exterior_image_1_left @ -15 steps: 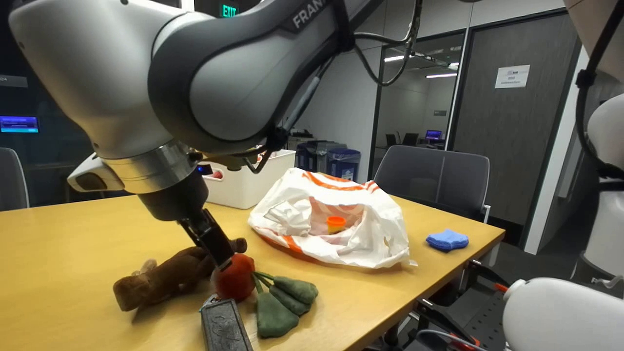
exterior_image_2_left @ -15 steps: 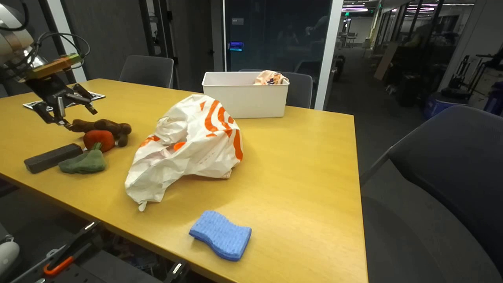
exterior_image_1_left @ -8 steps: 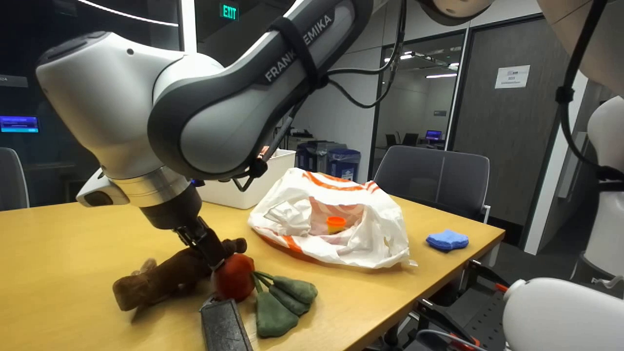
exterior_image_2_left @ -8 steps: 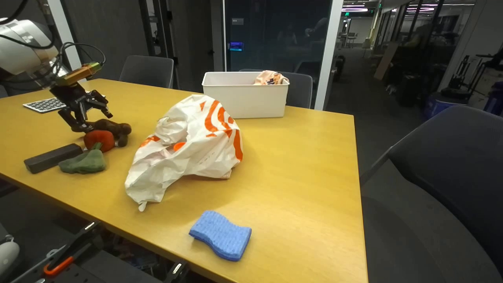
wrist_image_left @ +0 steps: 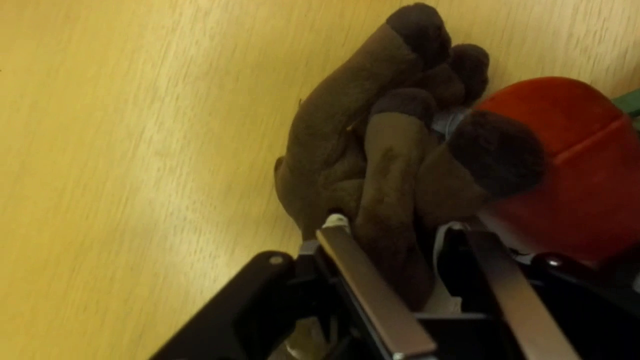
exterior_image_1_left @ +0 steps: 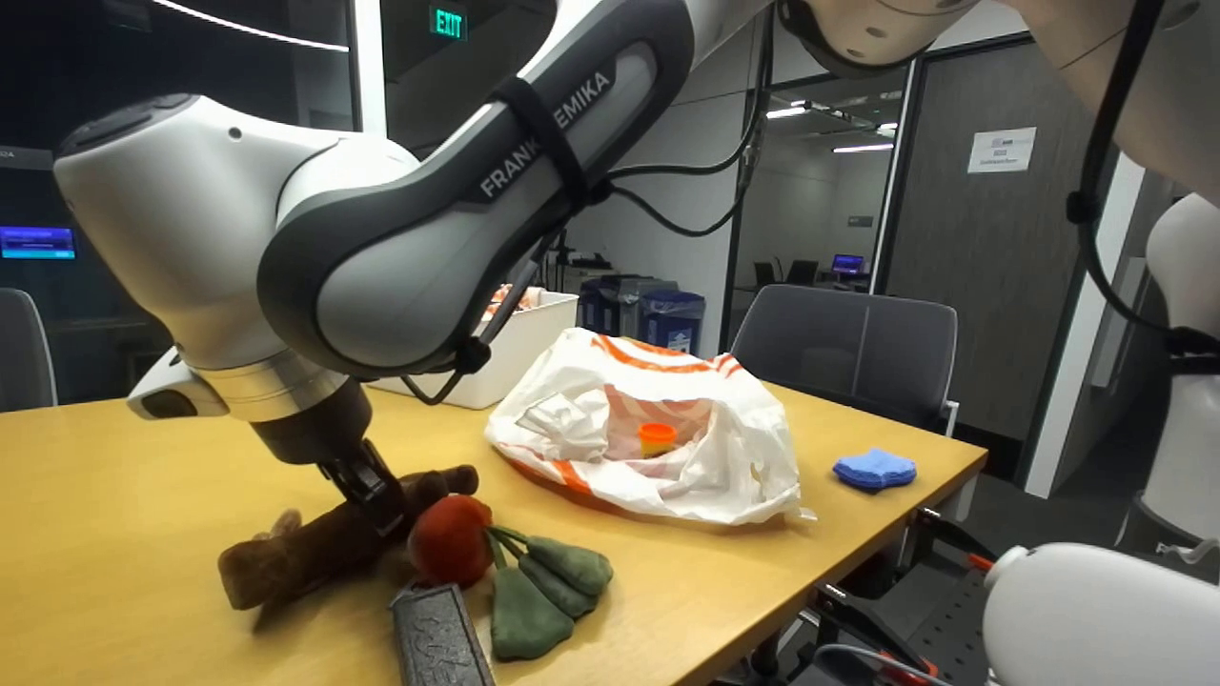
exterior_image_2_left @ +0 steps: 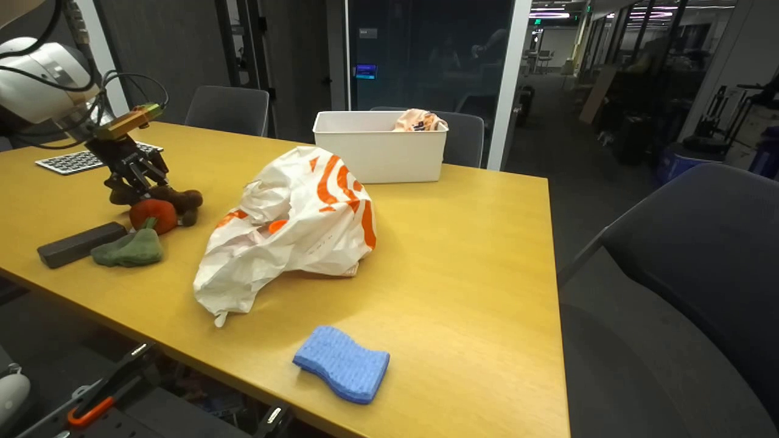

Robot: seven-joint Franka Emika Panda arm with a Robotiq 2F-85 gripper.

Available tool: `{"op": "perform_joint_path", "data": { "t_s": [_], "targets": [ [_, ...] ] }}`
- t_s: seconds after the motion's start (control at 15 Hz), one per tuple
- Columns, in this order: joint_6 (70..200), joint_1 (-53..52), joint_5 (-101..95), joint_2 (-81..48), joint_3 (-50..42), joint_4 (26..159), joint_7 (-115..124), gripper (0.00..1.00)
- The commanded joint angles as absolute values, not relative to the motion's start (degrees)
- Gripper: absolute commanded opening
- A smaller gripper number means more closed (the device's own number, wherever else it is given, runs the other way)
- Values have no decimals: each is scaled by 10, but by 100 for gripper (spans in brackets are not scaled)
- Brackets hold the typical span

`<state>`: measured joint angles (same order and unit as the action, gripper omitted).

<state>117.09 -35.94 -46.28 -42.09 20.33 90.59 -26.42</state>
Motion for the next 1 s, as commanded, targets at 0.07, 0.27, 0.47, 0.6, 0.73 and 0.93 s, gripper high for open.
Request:
{"op": "perform_joint_path", "data": {
  "t_s": [0.07, 0.27, 0.47, 0.6, 0.73, 0.93],
  "targets": [
    [1166, -373, -466, -422, 194, 889, -267, 6],
    [1151, -383, -467, -406, 191, 898, -247, 2],
    [1138, -399, -478, -373, 185, 920, -206, 3],
    [1120, -417, -486, -334, 178, 948, -144, 3],
    [1086, -432, -482, -297, 178, 975, -80, 3],
    [1048, -427, -462, -218, 183, 1053, 5, 3]
  ]
}}
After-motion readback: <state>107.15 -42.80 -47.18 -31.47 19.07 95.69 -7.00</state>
